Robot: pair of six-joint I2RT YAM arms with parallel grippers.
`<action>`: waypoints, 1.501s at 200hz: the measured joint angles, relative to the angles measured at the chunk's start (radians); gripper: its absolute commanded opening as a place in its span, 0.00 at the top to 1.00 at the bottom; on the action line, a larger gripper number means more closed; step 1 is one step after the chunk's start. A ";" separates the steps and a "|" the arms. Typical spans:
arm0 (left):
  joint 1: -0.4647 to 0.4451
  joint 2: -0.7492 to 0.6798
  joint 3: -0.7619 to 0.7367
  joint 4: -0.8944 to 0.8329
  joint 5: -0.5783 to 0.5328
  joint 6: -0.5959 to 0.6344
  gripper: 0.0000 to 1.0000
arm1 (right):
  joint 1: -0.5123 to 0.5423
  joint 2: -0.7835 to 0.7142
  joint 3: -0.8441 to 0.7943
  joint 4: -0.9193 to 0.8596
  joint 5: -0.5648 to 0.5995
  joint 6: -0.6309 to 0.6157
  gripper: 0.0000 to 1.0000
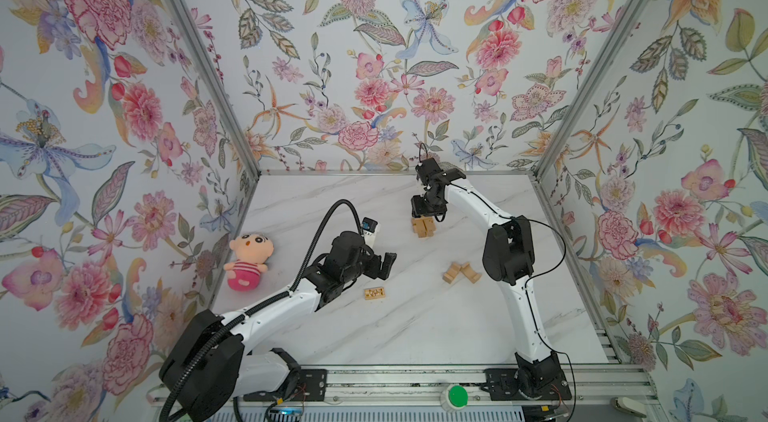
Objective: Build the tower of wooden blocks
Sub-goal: 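Lift the monkey block with the right gripper and carry it to the tower, then lower the monkey block onto the tower top and open the right gripper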
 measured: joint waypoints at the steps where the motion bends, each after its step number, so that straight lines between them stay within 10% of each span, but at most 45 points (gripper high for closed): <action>1: 0.000 0.000 0.000 0.000 0.000 0.000 0.01 | 0.000 0.000 0.000 0.000 0.000 0.000 0.46; 300: 0.036 -0.003 0.000 0.026 0.019 0.000 0.01 | -0.012 0.058 0.073 -0.035 0.000 0.000 0.36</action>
